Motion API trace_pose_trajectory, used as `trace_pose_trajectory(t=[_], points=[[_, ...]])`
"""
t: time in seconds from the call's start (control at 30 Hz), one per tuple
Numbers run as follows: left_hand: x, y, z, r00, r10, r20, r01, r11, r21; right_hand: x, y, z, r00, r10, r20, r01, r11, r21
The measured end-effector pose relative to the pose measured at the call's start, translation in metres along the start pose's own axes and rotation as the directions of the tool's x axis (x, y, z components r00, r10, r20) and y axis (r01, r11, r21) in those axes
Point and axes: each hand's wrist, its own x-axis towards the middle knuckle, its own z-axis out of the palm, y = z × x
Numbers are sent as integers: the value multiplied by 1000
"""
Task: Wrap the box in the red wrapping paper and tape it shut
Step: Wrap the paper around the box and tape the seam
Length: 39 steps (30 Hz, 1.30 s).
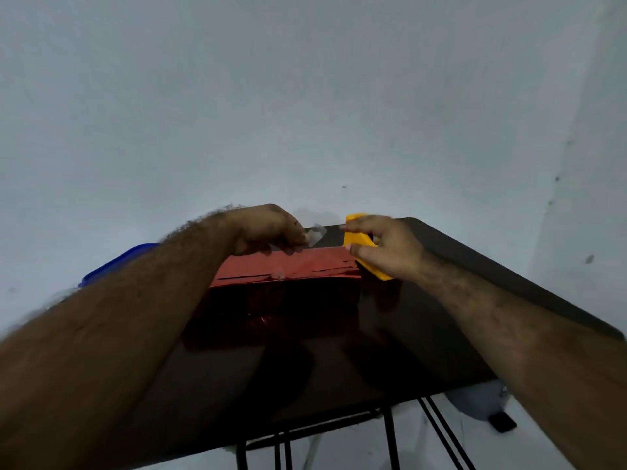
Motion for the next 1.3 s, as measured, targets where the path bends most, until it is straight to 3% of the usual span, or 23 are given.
trace_pose_trajectory(t=[0.1, 0.2, 0.4, 0.6, 0.87, 1.0, 1.13, 1.3], points=[[5, -7, -2, 998, -6, 65, 1, 996, 84, -8, 8, 21, 952, -192, 238, 235, 957, -167], [9, -6, -3, 996, -18, 91, 3, 987, 161, -18, 8, 31, 905, -251, 343, 373, 856, -357], [17, -4, -4, 985, -69, 158, 16, 949, 315, -34, 11, 42, 965, -177, 191, 224, 938, -264], [22, -2, 3, 980, -91, 177, 23, 936, 352, -45, 12, 53, 995, -89, 45, 93, 991, -99], [32, 6, 12, 972, -111, 207, 21, 919, 395, -48, 11, 55, 998, 52, -19, -48, 987, 155], [34, 3, 10, 973, -116, 197, 34, 924, 380, -42, 16, 47, 993, -116, 1, 115, 981, -158], [33, 0, 6, 972, -127, 196, 50, 934, 355, -35, 16, 40, 974, -213, 75, 223, 858, -462], [30, -2, -2, 980, -112, 166, 54, 945, 322, -27, 9, 35, 952, -278, 127, 305, 847, -434]])
